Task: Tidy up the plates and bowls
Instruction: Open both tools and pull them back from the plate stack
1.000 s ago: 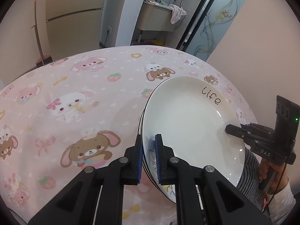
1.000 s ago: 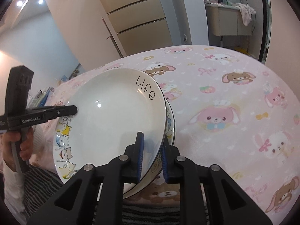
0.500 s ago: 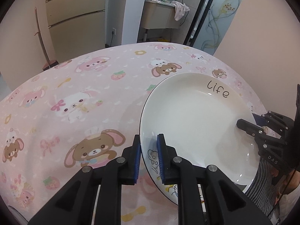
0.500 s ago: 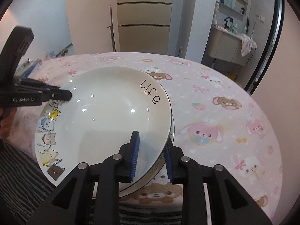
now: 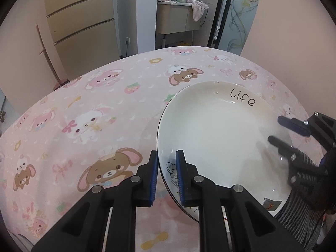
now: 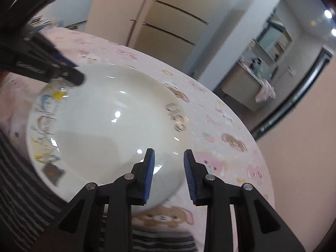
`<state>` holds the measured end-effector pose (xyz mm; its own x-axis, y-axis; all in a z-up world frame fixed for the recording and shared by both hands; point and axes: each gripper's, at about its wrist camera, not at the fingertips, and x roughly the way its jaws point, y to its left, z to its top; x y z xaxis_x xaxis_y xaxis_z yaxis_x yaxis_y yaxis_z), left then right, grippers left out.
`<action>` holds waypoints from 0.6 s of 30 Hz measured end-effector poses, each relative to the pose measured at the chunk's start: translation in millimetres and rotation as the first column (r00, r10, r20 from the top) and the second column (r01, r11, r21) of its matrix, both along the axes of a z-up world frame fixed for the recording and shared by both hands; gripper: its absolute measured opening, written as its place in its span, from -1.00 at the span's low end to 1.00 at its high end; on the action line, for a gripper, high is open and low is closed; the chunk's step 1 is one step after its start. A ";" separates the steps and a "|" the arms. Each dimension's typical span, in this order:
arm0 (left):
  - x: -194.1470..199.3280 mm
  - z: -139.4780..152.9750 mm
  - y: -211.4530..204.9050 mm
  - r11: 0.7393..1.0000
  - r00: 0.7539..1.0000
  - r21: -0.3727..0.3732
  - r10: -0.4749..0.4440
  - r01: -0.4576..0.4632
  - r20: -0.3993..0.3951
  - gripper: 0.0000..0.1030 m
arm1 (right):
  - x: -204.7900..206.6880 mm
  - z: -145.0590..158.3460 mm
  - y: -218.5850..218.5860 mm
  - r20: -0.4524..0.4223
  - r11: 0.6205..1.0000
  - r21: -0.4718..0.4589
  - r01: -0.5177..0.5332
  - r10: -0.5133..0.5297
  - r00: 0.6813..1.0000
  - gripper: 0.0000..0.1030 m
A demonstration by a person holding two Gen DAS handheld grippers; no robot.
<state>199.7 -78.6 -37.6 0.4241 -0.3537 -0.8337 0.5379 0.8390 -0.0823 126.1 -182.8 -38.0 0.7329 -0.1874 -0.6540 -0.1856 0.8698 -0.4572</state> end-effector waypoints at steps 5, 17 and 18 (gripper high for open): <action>2.3 8.5 8.9 0.998 1.000 -0.066 0.018 -0.017 0.012 -0.68 | -0.6 -0.5 14.1 0.033 0.999 -0.049 -0.019 0.021 0.999 -0.17; -68.5 119.6 35.2 0.986 0.928 -0.169 0.075 -0.013 0.366 1.00 | -40.3 55.8 -2.6 0.243 0.985 0.121 -0.121 0.089 0.966 0.99; -83.1 130.1 36.8 0.987 0.903 -0.161 0.095 -0.029 0.419 1.00 | -43.5 61.6 -3.3 0.258 0.980 0.145 -0.136 0.095 0.962 0.99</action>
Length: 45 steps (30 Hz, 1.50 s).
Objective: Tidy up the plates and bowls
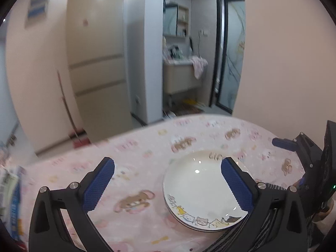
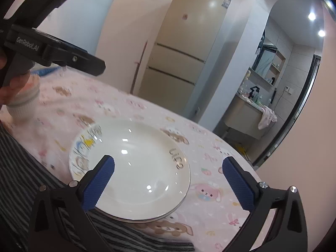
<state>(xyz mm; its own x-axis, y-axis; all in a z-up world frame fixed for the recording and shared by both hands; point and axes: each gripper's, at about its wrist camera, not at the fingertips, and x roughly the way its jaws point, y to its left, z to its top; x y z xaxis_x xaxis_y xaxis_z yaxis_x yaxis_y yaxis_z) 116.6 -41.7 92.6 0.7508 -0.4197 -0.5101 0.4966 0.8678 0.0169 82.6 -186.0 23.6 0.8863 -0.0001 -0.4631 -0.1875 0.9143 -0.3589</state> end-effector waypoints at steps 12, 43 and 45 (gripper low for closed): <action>-146.3 17.8 -0.6 0.976 0.955 0.077 0.181 -0.204 0.237 1.00 | -60.4 48.3 11.4 0.114 0.961 0.232 -0.153 0.129 0.985 0.99; -164.7 -92.8 24.7 0.898 0.883 0.118 0.382 -0.425 0.272 1.00 | -76.5 -41.6 5.8 0.057 0.941 0.294 -0.165 0.156 0.986 1.00; -163.8 -92.5 24.8 0.900 0.887 0.118 0.378 -0.419 0.266 1.00 | -76.9 -41.7 7.2 0.057 0.943 0.288 -0.166 0.156 0.986 0.99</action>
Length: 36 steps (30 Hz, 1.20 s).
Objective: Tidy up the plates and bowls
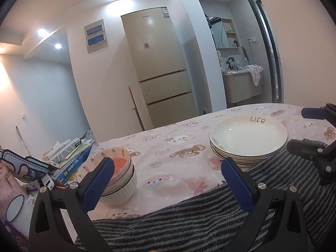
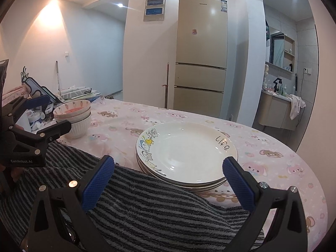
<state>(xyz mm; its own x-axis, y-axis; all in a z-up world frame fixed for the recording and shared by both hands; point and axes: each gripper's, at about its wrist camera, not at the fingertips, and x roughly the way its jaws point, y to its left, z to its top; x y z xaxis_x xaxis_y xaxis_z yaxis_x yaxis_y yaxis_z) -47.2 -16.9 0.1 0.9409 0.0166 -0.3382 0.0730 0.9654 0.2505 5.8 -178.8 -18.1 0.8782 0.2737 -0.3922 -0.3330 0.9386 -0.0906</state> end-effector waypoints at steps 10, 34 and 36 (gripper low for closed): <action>2.4 0.1 2.9 1.000 1.000 -0.013 0.008 -0.008 -0.010 1.00 | -1.7 2.2 -0.8 0.003 1.000 -0.001 -0.003 0.003 1.000 1.00; 2.0 -0.7 0.8 1.000 1.000 -0.006 0.006 -0.006 -0.019 1.00 | -1.7 4.2 -5.7 -0.001 1.000 0.009 -0.007 0.007 1.000 1.00; 2.5 -1.2 1.3 1.000 1.000 -0.006 0.005 -0.005 -0.022 1.00 | -1.6 4.2 -6.9 -0.002 1.000 0.012 -0.005 0.005 1.000 1.00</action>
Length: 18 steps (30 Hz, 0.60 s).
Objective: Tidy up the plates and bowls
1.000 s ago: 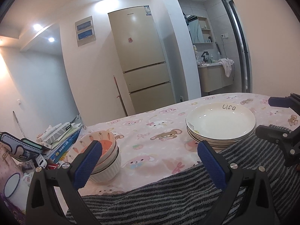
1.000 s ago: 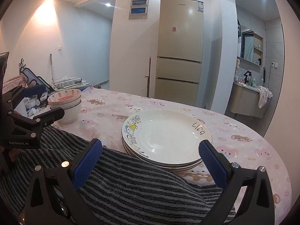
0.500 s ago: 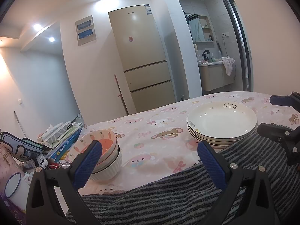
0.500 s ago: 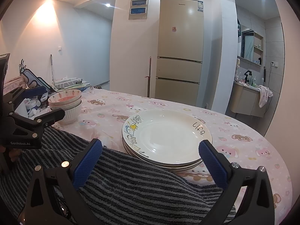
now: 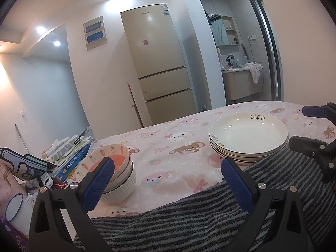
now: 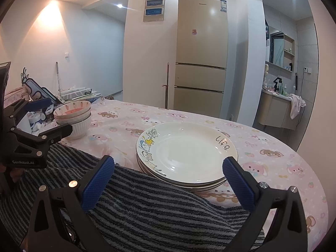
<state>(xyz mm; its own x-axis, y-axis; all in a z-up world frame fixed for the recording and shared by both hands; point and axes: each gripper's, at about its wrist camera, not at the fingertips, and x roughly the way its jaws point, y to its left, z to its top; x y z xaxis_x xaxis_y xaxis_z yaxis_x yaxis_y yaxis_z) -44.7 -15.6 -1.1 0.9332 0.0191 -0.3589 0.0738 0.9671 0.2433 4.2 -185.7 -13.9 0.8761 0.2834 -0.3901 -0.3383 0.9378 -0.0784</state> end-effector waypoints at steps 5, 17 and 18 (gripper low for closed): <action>1.3 -0.3 0.5 1.000 1.000 0.001 0.002 -0.002 -0.006 1.00 | 0.9 -0.5 0.1 -0.001 1.000 -0.003 -0.002 0.002 1.000 1.00; 4.5 -1.4 4.1 1.000 1.000 -0.004 0.001 -0.001 -0.019 1.00 | 2.3 0.2 -0.6 -0.002 1.000 -0.006 -0.003 0.003 1.000 1.00; 4.4 -1.4 3.9 1.000 1.000 -0.005 0.001 -0.001 -0.018 1.00 | 2.2 0.3 -0.6 -0.001 1.000 -0.005 -0.003 0.003 1.000 1.00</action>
<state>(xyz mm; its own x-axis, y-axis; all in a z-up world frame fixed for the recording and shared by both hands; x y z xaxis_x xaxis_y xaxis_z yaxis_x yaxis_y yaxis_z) -40.3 -11.7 -2.5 0.9265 0.0183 -0.3759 0.0771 0.9684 0.2371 6.4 -186.3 -13.6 0.8748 0.2843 -0.3923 -0.3416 0.9362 -0.0832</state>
